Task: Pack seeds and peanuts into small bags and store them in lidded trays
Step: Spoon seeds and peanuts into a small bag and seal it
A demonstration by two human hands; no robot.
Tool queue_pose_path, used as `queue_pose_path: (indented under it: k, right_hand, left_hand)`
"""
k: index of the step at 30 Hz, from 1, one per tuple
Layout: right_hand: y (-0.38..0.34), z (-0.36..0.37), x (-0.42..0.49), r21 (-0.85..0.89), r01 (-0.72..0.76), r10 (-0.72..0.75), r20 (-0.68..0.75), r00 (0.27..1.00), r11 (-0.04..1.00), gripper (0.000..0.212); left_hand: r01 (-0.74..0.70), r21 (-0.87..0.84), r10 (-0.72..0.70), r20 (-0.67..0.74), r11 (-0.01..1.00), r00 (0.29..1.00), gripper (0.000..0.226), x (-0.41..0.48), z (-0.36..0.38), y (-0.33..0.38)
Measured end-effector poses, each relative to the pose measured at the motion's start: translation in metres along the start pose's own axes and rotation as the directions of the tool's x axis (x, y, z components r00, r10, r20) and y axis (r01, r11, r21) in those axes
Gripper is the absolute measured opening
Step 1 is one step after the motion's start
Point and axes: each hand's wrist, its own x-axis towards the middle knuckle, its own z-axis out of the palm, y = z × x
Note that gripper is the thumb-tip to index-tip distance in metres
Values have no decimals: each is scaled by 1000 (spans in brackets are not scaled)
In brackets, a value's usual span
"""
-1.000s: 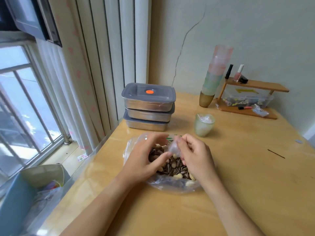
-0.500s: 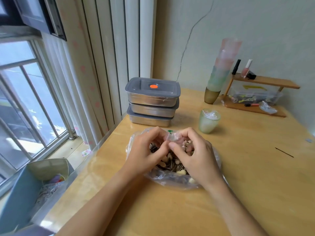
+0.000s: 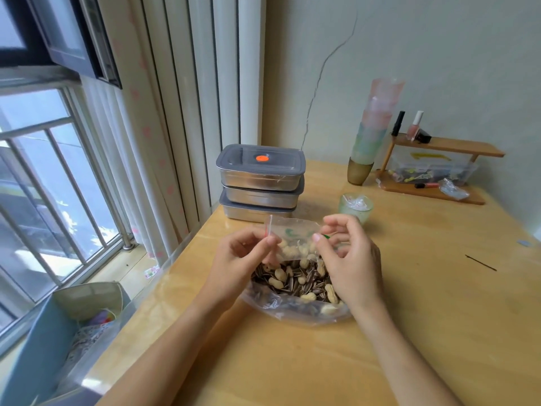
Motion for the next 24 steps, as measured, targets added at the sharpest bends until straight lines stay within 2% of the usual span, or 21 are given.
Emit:
queue_pose_path:
  k: [2,5,7,9,12,18,24]
  right_hand:
    - [-10,0,-6,-112,207,-218,-92,972,972,17]
    - [-26,3,-17,-90,407,-407,23,913,909,15]
    - [-29,6,-19,-29,396,-392,88,916,918,17]
    - [-26,6,-18,2,346,-345,69,936,938,19]
    - [-20,4,-14,-27,290,-290,2,957,957,18]
    - [-9,3,-9,-92,272,-267,54,962,958,21]
    - [-7,2,-7,-174,304,-300,51,953,937,18]
  left_hand:
    - [34,15,-34,-33,999,999,15,4,4,4]
    - [75,76,-73,-36,994,997,16,11,13,9]
    - [70,59,-68,-21,996,997,16,14,22,14]
    - [68,-5,-68,-32,998,997,9,15,29,18]
    - [65,-76,-64,10,995,998,9,17,34,17]
    - [59,-109,-63,-35,992,997,12,11,40,7]
    - [65,-131,-64,18,989,998,24,8,37,6]
